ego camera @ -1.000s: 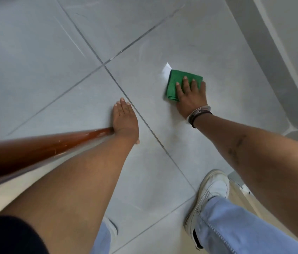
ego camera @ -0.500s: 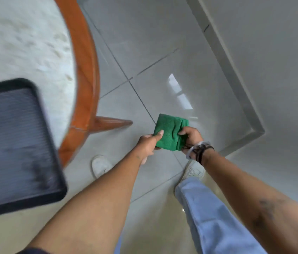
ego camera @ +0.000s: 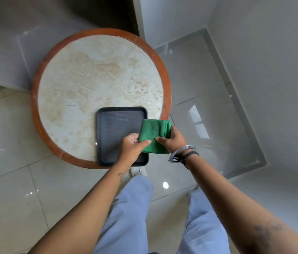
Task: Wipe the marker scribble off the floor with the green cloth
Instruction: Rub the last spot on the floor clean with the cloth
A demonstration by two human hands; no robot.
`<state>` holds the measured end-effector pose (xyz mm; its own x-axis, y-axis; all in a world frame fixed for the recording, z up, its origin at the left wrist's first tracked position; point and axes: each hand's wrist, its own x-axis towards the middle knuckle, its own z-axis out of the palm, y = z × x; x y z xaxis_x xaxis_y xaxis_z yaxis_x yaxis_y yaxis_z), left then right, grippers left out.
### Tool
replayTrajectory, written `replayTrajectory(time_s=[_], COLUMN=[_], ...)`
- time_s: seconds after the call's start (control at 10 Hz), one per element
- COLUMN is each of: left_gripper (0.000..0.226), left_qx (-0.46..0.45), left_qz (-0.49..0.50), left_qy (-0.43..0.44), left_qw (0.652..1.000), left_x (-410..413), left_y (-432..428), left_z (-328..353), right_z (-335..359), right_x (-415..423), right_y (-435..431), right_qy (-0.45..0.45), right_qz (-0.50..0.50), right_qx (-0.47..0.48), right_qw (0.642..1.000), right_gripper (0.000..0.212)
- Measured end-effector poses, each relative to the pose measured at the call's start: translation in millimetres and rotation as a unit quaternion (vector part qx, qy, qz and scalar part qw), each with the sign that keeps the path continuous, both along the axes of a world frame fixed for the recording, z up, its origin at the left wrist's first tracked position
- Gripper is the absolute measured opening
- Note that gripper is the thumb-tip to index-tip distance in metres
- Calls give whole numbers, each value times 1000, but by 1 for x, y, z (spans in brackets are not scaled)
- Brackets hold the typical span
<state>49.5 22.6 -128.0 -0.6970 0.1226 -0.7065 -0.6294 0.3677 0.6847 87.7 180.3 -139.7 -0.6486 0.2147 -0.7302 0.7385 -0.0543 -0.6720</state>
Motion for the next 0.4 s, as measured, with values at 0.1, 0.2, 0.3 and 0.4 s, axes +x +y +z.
replayTrajectory(time_s=[0.1, 0.2, 0.3, 0.4], left_gripper=[25, 31, 20, 17], left_qx=[-149, -224, -313, -353], left_qz=[-28, -66, -187, -213], left_qy=[31, 22, 28, 57], left_qw=[988, 972, 931, 909], left_x=[-16, -18, -8, -2], left_y=[-53, -69, -72, -69], left_z=[-1, -8, -17, -14], right_z=[0, -9, -15, -12], right_x=[-18, -19, -8, -4], right_y=[-64, -92, -115, -119], right_qy=[-23, -76, -136, -130], right_qz=[71, 94, 151, 187], right_qx=[137, 186, 250, 319], right_qw=[988, 975, 947, 920], right_gripper=[32, 27, 31, 39])
